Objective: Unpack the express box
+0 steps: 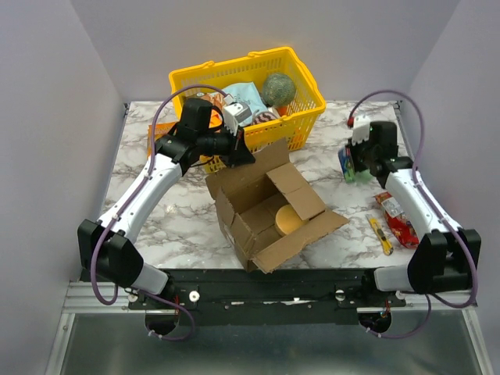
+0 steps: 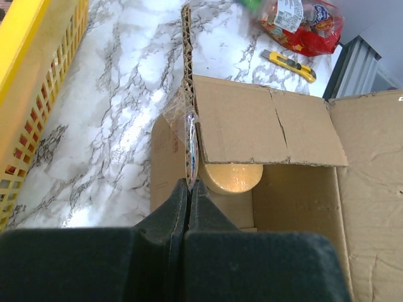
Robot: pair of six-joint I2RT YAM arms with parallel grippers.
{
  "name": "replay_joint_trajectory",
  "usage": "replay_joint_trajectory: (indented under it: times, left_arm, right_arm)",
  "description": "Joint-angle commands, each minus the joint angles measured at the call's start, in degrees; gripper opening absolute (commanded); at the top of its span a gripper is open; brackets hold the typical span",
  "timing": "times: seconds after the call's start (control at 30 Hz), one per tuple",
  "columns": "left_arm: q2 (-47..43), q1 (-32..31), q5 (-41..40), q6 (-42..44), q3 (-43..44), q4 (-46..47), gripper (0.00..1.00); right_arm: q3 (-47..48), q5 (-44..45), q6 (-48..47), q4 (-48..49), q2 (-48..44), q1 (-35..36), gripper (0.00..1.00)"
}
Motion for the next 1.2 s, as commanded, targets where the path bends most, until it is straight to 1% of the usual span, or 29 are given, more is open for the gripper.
replay_joint_trajectory:
  times: [0.0,0.03,0.1,0.17,0.2,0.23,0.27,0.3,0.33,0.37,0.4,0.43,0.47,0.5,0.53,0.57,0.67,0.7,0.73,0.8,0.93,1.0,1.03,1.1,1.13,1.17]
  left_arm:
    - [-2.3,-0.8,-1.3,0.8,2.9,-1.6,0.0]
    - [-2.5,-0.9,-1.5,0.7,3.2,-1.6,0.0]
    - [-2.7,-1.0,-2.2,0.6,3.3,-1.3,0.0]
    - [-2.8,-1.0,-2.3,0.6,3.2,-1.3,0.0]
    - [-2.8,-1.0,-2.4,0.6,3.1,-1.2,0.0]
    - [-2.9,-1.0,-2.4,0.7,3.0,-1.2,0.0]
    - [-2.9,-1.0,-2.3,0.6,2.9,-1.2,0.0]
    - [-2.7,-1.0,-2.3,0.6,2.9,-1.2,0.0]
    - [-2.5,-1.0,-2.2,0.5,2.9,-1.1,0.0]
    - [-2.3,-1.0,-2.1,0.2,2.9,-1.0,0.0]
    - [-2.2,-1.0,-2.1,-0.2,2.9,-0.5,0.0]
    - [-1.9,-1.0,-1.8,-0.5,3.0,-0.3,0.0]
    - [-1.5,-1.0,-1.8,-0.7,3.1,-0.2,0.0]
    - [-1.2,-1.0,-1.7,-1.2,3.2,0.2,0.0]
    - [-0.9,-1.0,-1.6,-1.4,3.4,0.2,0.0]
    - [-0.3,-1.0,-1.7,-1.5,3.5,0.2,0.0]
    - [0.5,-1.0,-1.8,-2.0,3.6,0.3,0.0]
    - [0.7,-1.0,-2.0,-2.4,3.5,0.4,0.0]
    - [0.9,-1.0,-1.9,-3.1,3.5,0.5,0.0]
    - [1.3,-1.0,-1.9,-3.6,3.4,0.7,0.0]
    - [1.5,-1.0,-2.1,-4.3,2.6,1.4,0.0]
    - [1.7,-1.0,-2.1,-4.4,2.4,1.4,0.0]
    - [1.6,-1.0,-2.1,-4.4,2.4,1.3,0.0]
    - [1.7,-1.0,-2.2,-3.9,2.5,1.2,0.0]
    - [1.6,-1.0,-2.2,-3.8,2.5,1.0,0.0]
    - [1.5,-1.0,-2.3,-3.7,2.6,0.8,0.0]
  right_arm:
    - [-9.4,2.3,-4.6,2.1,0.5,-0.4,0.6]
    - [-9.8,1.3,-4.3,1.1,1.2,-0.4,0.7]
    - [-8.0,-1.7,-3.2,-1.9,0.6,-0.3,0.78]
    - [-4.3,-3.8,-1.3,-3.7,-1.3,-0.3,0.8]
    - [1.2,-5.5,0.1,-6.6,-1.8,-0.3,0.82]
    - [4.5,-7.9,0.4,-8.1,-2.3,-0.3,0.82]
    - [7.3,-13.5,0.9,-9.4,-3.1,0.2,0.82]
    - [12.3,-15.9,1.1,-11.5,-3.5,0.8,0.78]
    - [14.5,-17.9,0.6,-12.5,-3.8,3.5,0.74]
    - [16.1,-20.9,-0.3,-13.6,-4.4,5.5,0.71]
    - [17.9,-21.8,-3.0,-15.6,-4.6,8.0,0.65]
    - [19.4,-22.3,-4.4,-16.2,-5.0,13.4,0.63]
    - [19.8,-23.5,-5.6,-16.6,-5.2,16.0,0.61]
    - [19.9,-24.5,-7.1,-17.3,-5.4,18.4,0.56]
    - [19.6,-24.8,-7.6,-17.5,-5.3,22.7,0.55]
    - [19.3,-25.3,-8.1,-17.9,-5.1,24.9,0.54]
    - [18.1,-27.9,-15.4,-23.4,-2.8,31.9,0.52]
    - [17.8,-27.3,-20.9,-27.4,-2.1,33.9,0.5]
    - [17.7,-26.5,-23.3,-29.1,-0.7,37.0,0.49]
    - [18.4,-25.8,-29.2,-33.1,0.6,38.7,0.47]
    - [23.2,-27.4,-35.6,-39.0,5.9,39.8,0.47]
    - [24.5,-26.2,-38.6,-41.7,8.5,40.3,0.46]
    - [24.6,-24.9,-39.4,-41.7,8.6,41.1,0.45]
    - [24.6,-19.5,-39.9,-40.5,8.6,41.7,0.42]
    - [24.9,-17.7,-39.6,-40.0,8.2,41.9,0.38]
    - [25.0,-13.5,-39.5,-39.7,8.0,41.8,0.37]
